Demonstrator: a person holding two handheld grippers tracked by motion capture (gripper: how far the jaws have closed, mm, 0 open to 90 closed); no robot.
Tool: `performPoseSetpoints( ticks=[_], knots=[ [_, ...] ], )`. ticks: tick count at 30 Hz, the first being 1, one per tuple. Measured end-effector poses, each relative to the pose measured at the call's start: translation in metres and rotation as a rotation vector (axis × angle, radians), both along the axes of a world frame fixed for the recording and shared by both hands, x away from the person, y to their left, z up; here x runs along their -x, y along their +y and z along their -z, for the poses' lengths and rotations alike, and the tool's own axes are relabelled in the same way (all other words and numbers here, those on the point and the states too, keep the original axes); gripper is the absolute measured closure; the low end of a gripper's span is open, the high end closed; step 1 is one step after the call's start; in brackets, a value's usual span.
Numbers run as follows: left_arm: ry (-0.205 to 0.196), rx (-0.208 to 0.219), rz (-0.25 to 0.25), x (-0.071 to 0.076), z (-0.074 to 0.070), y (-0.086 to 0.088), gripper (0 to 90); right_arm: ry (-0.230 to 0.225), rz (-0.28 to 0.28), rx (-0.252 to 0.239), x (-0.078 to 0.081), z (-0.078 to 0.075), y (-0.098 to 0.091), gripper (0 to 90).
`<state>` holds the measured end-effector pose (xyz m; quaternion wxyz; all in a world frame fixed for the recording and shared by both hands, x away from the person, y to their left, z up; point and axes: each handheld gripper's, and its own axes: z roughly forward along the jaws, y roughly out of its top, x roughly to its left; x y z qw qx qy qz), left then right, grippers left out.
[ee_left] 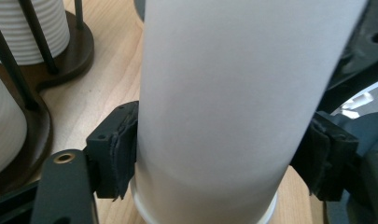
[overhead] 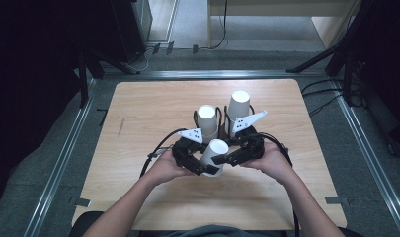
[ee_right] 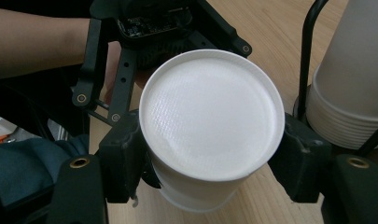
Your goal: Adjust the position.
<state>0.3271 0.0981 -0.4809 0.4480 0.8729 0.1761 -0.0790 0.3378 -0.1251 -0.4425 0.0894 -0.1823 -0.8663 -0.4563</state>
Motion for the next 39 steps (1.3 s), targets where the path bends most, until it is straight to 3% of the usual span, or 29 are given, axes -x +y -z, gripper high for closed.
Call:
performPoseSetpoints(
  ticks=[11,16,18,22,28,34,35,39],
  knots=[
    [0.043,-0.019,0.009,-0.003,0.000,0.002,28.2,0.064,0.016,0.000,-0.005,0.004,-0.001,31.5],
    [0.063,-0.035,0.013,-0.004,-0.003,0.006,28.1,0.053,0.011,-0.008,-0.006,0.003,-0.004,27.1],
    [0.044,-0.065,0.016,-0.004,-0.006,0.006,28.1,0.049,0.009,-0.005,-0.006,0.003,-0.006,26.5],
    [0.034,-0.079,0.016,-0.008,-0.012,0.009,28.1,0.018,0.005,0.011,-0.004,0.004,-0.009,26.1],
    [0.008,-0.167,0.043,-0.016,-0.024,0.012,28.2,-0.022,-0.014,0.014,-0.003,0.004,-0.012,26.1],
    [0.023,-0.212,0.080,-0.027,-0.033,0.010,28.1,-0.056,-0.011,0.015,-0.003,0.003,-0.012,26.6],
    [0.009,-0.219,0.080,-0.027,-0.035,0.010,28.1,-0.054,-0.009,0.015,-0.003,0.003,-0.013,26.6],
    [-0.011,-0.209,0.070,-0.027,-0.039,0.013,28.1,-0.055,-0.003,0.017,-0.005,0.004,-0.014,26.6]
  ],
)
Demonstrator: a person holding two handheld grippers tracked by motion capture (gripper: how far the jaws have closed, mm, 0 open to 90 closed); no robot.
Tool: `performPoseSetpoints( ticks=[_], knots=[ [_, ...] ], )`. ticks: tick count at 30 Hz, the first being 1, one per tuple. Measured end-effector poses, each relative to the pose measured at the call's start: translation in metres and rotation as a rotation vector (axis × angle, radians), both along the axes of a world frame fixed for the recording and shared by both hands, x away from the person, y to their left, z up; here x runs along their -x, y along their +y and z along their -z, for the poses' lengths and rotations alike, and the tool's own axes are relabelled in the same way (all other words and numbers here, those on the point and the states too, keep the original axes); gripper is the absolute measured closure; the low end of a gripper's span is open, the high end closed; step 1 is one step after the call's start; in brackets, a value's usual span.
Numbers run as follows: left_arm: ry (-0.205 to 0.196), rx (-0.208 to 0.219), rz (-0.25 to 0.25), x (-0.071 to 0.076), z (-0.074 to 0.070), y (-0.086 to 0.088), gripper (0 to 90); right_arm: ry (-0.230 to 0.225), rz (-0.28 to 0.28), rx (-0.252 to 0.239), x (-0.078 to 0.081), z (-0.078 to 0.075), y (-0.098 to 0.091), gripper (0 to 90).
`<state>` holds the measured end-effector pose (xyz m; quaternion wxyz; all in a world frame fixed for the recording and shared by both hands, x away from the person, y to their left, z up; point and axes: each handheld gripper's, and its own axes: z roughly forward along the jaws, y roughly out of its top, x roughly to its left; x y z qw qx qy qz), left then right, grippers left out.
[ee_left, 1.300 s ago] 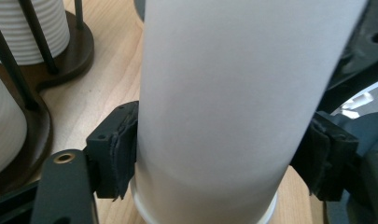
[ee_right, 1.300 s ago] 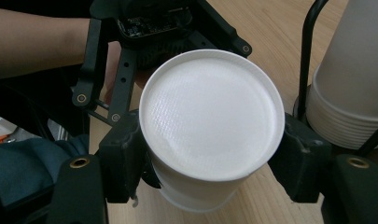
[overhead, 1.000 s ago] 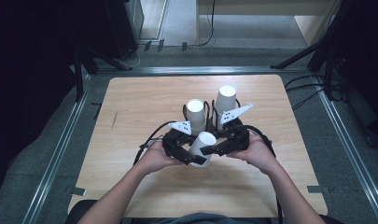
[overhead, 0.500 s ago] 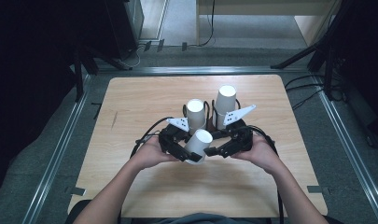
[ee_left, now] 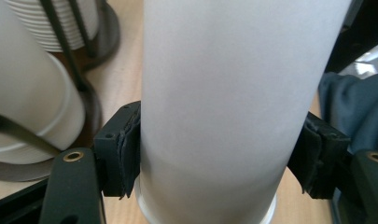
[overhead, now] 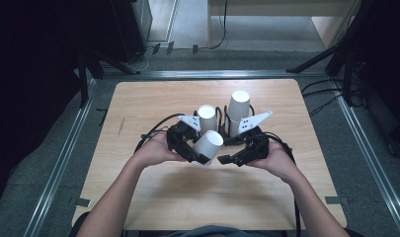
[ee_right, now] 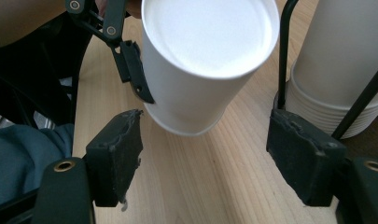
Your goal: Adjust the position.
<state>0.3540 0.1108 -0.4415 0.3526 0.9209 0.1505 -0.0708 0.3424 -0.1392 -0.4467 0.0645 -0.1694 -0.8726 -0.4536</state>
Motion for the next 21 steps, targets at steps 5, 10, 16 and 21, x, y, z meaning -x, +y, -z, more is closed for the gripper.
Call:
performPoseSetpoints(
  ticks=[5,10,16,21],
  knots=[
    [-0.013,-0.033,-0.014,-0.0004,0.0004,0.0019,28.1,-0.005,-0.003,0.004,-0.0003,0.0018,0.0018,26.6],
    [-0.034,-0.079,-0.010,0.0001,0.0017,0.0000,28.2,-0.009,-0.006,0.010,-0.0002,0.0031,0.0041,26.6],
    [-0.060,-0.140,0.009,0.0006,0.0025,-0.0051,28.1,-0.016,-0.006,0.008,-0.0002,0.0037,0.0028,26.6],
    [-0.076,-0.175,0.023,0.0017,0.0040,-0.0070,28.2,-0.023,-0.009,0.011,-0.0002,0.0042,0.0027,26.6]
  ],
)
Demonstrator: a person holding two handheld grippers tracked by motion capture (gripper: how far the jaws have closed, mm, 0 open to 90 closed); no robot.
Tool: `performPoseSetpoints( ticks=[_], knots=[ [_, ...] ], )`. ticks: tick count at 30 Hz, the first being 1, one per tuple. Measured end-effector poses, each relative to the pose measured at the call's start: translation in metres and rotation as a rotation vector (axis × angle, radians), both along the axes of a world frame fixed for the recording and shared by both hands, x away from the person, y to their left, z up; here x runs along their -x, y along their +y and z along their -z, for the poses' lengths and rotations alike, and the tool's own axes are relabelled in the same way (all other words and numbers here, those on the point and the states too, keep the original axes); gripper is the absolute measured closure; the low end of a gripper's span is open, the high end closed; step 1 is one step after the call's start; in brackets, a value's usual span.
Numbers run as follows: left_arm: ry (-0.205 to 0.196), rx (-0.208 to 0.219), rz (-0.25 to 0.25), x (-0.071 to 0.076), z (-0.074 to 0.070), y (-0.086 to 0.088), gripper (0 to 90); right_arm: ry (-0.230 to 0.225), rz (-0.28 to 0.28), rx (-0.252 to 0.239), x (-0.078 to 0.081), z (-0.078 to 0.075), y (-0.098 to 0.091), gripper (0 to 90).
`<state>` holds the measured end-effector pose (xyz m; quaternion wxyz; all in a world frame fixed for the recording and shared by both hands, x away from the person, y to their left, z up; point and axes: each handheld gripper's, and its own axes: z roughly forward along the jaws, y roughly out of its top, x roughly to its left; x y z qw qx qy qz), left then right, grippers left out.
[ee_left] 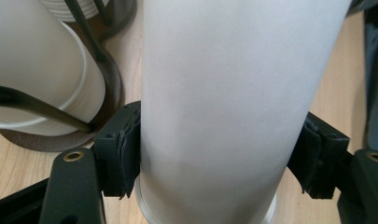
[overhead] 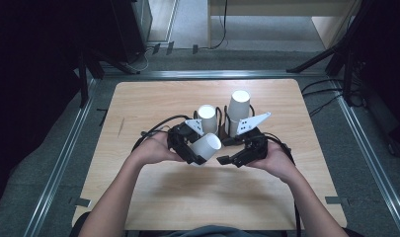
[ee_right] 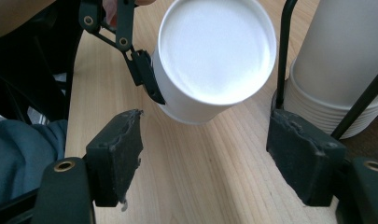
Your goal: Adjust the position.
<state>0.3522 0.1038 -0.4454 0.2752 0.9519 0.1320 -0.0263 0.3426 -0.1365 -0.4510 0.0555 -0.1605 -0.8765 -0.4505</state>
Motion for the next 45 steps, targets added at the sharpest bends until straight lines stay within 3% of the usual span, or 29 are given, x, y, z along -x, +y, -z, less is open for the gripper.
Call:
performPoseSetpoints(
  ticks=[5,8,22,30,45],
  knots=[
    [-0.022,-0.043,0.027,0.004,0.006,-0.005,28.1,0.001,-0.002,0.004,0.001,0.001,0.002,26.6],
    [-0.041,-0.040,0.048,0.005,0.007,-0.008,27.8,-0.005,-0.006,0.000,0.000,0.002,0.004,26.6],
    [0.000,0.003,0.120,0.009,0.013,-0.017,27.4,0.009,-0.052,0.008,0.004,0.002,0.020,26.5],
    [0.029,0.014,0.122,0.010,0.015,-0.018,27.2,0.010,-0.062,0.021,0.004,0.002,0.021,32.6],
    [0.026,0.038,0.112,0.011,0.013,-0.018,23.8,0.004,-0.072,0.017,0.005,-0.002,0.019,34.5]
  ],
)
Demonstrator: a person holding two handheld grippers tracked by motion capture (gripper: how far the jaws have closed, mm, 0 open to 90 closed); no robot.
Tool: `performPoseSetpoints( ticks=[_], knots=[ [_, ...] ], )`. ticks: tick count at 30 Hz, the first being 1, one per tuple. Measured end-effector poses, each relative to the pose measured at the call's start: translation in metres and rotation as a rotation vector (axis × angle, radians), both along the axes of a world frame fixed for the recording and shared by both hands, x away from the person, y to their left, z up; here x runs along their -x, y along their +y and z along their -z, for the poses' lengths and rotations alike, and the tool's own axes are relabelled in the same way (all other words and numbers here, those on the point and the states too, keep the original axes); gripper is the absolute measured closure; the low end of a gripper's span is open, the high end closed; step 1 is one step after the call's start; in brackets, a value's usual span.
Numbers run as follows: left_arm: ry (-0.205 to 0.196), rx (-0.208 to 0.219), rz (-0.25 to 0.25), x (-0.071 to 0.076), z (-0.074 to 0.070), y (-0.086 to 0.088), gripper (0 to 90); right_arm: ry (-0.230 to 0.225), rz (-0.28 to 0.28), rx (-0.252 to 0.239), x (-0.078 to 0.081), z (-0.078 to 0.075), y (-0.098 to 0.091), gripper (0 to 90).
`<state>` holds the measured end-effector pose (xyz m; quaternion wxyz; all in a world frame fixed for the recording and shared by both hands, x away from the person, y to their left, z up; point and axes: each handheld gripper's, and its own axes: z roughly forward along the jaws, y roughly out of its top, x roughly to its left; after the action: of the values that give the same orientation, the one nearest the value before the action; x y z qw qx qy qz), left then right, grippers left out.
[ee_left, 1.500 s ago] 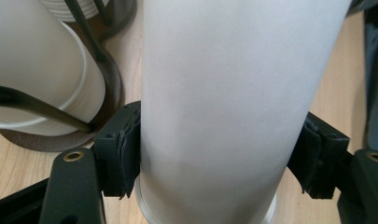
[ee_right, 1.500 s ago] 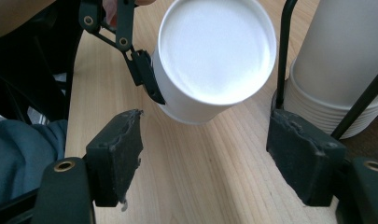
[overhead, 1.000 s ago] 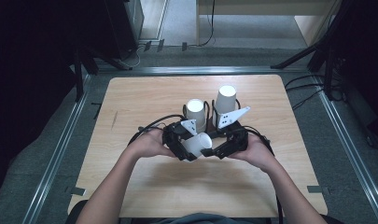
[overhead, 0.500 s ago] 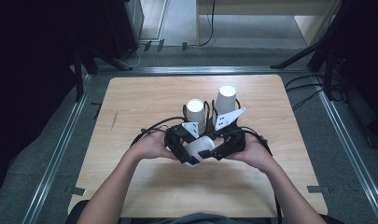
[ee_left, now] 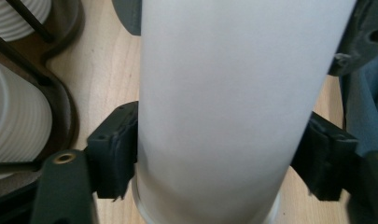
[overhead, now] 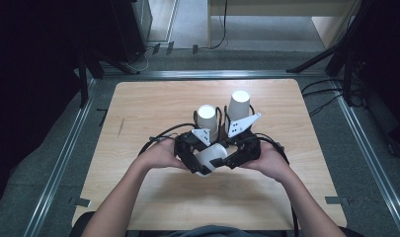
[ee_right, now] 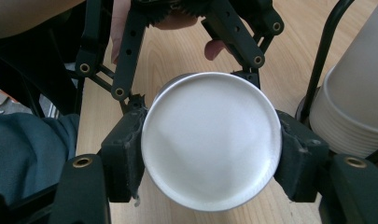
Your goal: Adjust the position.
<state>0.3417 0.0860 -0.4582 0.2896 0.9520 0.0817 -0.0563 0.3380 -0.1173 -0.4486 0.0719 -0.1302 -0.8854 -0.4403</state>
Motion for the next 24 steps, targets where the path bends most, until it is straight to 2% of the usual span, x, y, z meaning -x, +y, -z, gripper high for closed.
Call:
performPoseSetpoints(
  ticks=[1,3,4,6,13,17,24],
  knots=[
    [-0.002,0.001,-0.013,-0.001,0.000,0.000,16.8,-0.006,0.001,-0.007,0.000,-0.001,-0.001,34.5],
    [0.001,0.011,-0.044,-0.002,-0.001,0.001,12.9,-0.006,0.005,-0.019,0.000,-0.002,-0.002,34.5],
    [0.012,0.037,-0.048,-0.003,-0.001,0.002,12.9,-0.008,0.007,-0.020,0.000,-0.003,-0.003,34.5],
    [0.015,0.056,-0.061,-0.003,0.001,0.004,12.8,-0.015,0.012,-0.021,-0.001,-0.004,-0.004,34.4],
    [0.013,0.081,-0.079,-0.003,0.002,0.008,12.7,-0.020,0.031,-0.035,-0.003,-0.006,-0.012,34.3],
    [0.029,0.118,-0.095,-0.004,0.002,0.011,12.8,-0.027,0.038,-0.040,-0.003,-0.006,-0.015,34.3],
    [0.023,0.138,-0.120,-0.003,0.005,0.015,12.9,-0.021,0.048,-0.045,-0.002,-0.004,-0.019,34.3]
  ],
)
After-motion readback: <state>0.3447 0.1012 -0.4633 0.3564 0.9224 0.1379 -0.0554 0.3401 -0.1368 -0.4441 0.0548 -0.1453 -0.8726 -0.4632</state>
